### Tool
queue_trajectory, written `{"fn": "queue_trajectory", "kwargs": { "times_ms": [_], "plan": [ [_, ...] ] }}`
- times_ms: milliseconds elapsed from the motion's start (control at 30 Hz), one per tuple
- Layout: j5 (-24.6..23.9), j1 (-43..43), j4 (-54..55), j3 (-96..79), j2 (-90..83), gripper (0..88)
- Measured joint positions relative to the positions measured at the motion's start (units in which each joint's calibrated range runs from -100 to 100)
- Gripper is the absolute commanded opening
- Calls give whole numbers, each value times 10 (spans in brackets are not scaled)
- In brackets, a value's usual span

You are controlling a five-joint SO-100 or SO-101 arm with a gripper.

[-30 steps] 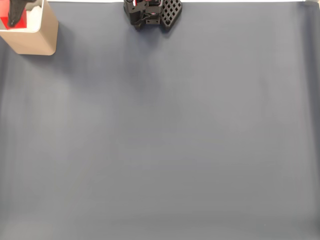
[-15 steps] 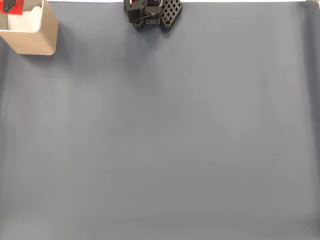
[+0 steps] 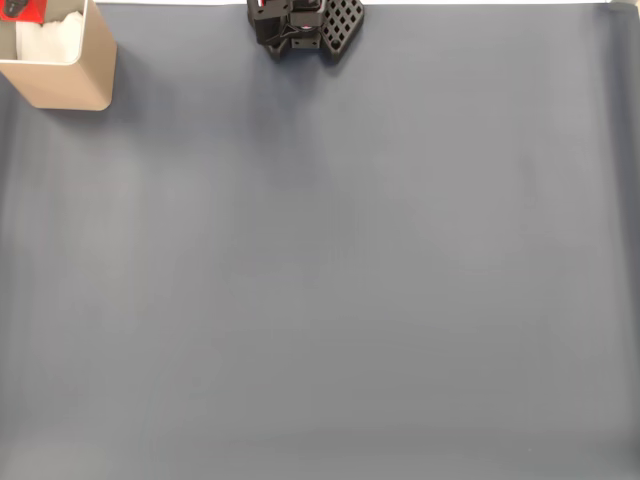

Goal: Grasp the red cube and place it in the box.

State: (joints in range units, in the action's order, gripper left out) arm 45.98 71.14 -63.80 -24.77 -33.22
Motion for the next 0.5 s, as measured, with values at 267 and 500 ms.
{"fn": "queue_trajectory", "kwargs": {
  "times_ms": [267,500],
  "plan": [
    [0,0,0,-1,0,40],
    [3,0,2,-5,0,156]
  ]
}}
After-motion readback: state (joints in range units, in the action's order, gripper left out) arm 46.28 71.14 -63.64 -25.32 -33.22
